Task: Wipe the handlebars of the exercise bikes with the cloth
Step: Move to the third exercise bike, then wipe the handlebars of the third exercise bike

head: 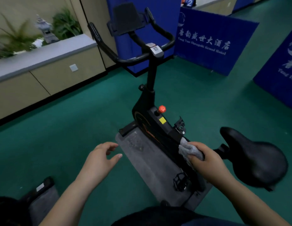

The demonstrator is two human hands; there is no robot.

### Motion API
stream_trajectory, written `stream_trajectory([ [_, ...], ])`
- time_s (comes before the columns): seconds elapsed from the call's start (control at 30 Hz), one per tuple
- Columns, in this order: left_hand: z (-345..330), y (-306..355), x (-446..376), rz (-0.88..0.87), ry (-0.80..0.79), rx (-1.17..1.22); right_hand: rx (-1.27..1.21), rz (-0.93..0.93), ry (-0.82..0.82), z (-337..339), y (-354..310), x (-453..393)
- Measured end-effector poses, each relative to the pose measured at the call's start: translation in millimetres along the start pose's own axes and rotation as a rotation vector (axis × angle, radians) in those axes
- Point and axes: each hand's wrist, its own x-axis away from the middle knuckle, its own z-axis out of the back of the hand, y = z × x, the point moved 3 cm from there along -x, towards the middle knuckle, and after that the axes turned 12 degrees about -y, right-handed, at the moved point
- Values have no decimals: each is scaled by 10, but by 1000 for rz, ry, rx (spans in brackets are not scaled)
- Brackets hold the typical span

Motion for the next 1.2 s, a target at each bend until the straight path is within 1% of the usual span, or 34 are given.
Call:
stream_trajectory([
  [0.1,242,42,-303,30,54,28,0,44,-59,75,-275,-489],
  [0.23,483,-17,-670,62,77,54,12,87,-102,55,-563,-1078],
  [0.33,642,-126,-1033,72,63,56,27,103,-105,-16,-730,-1514],
  [0.43,843,-179,-1447,40,44,61,56,105,-65,-94,-906,-1941],
  [0.5,1002,-127,-1741,-12,28,61,59,126,-34,-126,-1066,-2197],
  [0.57,1172,16,-2015,-102,23,67,46,171,-21,-148,-1271,-2411],
  [0.73,1544,589,-2532,-424,1,105,11,301,-25,-157,-1706,-2847],
  [0.87,1640,936,-2804,-548,0,156,-101,393,-138,-162,-1949,-3073],
  [0.93,1675,1009,-2917,-539,58,182,-128,441,-150,-146,-2071,-3186],
  [1.03,1742,1077,-3038,-505,154,179,-146,439,-157,-75,-2170,-3389],
  [1.13,1823,1164,-3129,-495,162,143,-129,454,-280,85,-2229,-3564],
  [1.2,1916,1237,-3166,-454,152,185,-75,474,-351,260,-2269,-3673],
])
